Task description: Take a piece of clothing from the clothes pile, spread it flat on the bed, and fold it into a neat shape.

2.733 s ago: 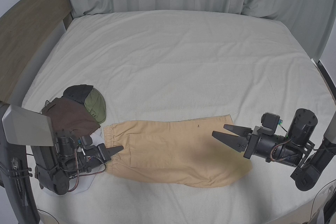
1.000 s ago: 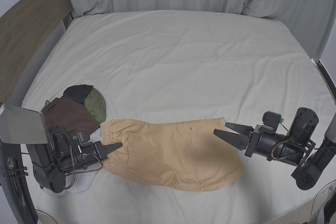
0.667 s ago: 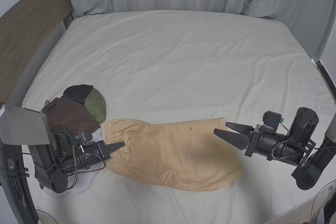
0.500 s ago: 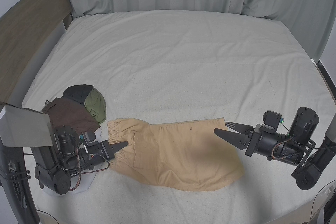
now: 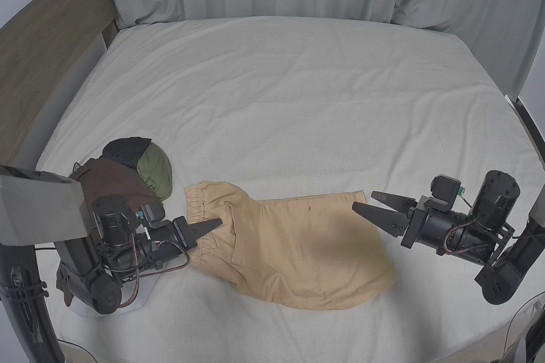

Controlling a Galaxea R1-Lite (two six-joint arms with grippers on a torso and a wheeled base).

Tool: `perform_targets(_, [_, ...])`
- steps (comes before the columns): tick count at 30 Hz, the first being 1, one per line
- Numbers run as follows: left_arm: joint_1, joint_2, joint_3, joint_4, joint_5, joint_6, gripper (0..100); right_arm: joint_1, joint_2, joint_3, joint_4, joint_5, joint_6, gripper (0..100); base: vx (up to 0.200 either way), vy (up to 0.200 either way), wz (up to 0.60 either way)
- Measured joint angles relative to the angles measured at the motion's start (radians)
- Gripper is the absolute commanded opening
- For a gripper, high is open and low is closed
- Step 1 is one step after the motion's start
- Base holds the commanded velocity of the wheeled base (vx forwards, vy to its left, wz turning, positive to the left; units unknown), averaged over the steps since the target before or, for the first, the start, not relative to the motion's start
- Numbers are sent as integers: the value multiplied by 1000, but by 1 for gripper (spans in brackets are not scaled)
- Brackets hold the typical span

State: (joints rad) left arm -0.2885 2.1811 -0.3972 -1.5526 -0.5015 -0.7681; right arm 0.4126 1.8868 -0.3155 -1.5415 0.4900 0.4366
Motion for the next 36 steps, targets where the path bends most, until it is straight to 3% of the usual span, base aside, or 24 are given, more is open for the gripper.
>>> perform_targets(36, [-177, 14, -143, 0, 22, -122, 0, -43, -45, -26, 0, 8, 6, 100, 0, 0, 0])
